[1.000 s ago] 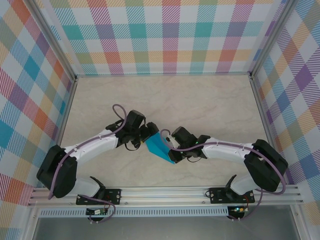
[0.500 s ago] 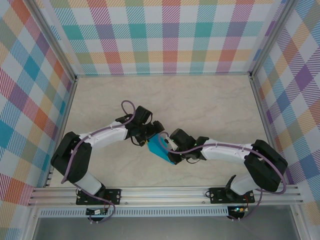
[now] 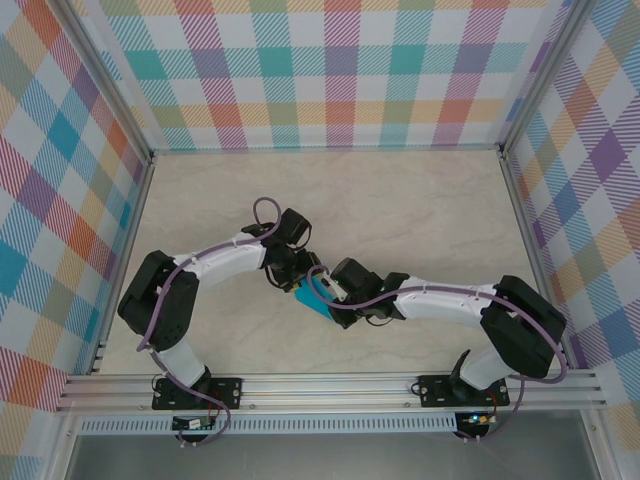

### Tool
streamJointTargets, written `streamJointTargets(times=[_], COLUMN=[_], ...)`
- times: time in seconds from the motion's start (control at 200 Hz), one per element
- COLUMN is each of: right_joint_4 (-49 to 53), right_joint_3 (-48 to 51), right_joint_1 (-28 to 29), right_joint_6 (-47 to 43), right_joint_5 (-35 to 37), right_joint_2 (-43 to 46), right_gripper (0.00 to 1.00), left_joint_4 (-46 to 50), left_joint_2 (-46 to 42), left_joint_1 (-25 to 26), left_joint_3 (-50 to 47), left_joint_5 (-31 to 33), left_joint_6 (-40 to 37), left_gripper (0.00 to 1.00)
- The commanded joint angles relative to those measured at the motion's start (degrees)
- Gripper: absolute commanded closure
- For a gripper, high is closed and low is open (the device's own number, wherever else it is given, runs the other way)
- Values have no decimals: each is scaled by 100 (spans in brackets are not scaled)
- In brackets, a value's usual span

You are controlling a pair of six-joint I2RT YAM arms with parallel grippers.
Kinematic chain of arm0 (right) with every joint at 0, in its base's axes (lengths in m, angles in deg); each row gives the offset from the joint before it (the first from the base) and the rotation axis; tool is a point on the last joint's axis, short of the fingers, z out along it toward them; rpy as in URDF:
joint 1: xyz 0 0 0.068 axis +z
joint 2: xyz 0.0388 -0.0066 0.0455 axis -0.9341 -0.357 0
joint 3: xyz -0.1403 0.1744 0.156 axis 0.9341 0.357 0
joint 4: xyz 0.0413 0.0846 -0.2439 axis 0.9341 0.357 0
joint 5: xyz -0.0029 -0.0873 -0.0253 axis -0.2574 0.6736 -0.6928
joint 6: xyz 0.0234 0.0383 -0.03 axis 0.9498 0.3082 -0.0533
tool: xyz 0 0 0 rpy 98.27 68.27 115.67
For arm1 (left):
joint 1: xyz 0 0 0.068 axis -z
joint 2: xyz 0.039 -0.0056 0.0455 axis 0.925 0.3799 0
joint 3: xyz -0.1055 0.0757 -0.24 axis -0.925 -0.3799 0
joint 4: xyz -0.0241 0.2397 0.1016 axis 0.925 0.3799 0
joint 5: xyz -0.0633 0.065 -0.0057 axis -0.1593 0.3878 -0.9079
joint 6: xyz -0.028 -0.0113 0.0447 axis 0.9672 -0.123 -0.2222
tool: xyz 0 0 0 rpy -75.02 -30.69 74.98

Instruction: Fold a paper plane with a square sheet of paper (pick it up from the middle)

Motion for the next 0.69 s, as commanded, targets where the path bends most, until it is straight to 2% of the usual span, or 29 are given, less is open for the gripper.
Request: streamJointTargets(times=[0.0, 0.055, 0.165, 0.24, 0.405, 0.565, 0.69], right_joint_4=[-6, -1, -39, -60, -81, -99, -81], right_joint_3=[-184, -192, -176, -155, -150, -140, -137], right_joint_1=[70, 75, 92, 97, 99, 112, 136], right_joint_6=[-79, -69, -65, -57, -13, 19, 35], right_joint_5=[127, 168, 234, 276, 284, 321, 361], right_joint_2=[-60, -60, -22, -15, -48, -46, -35], right_gripper=[85, 85, 85, 85, 85, 85, 85], left_joint_4=[464, 515, 612, 669, 657, 581, 591], left_joint_2=[95, 112, 150, 186, 284, 460, 547], left_joint_1=[-61, -61, -54, -55, -61, -61, -60], left_joint_3=[237, 269, 311, 331, 308, 350, 422], left_joint_5=[-19, 6, 48, 46, 26, 22, -7], left_joint_6=[-281, -336, -425, -480, -494, -481, -496], left_gripper=[44, 47, 48, 38, 35, 36, 43])
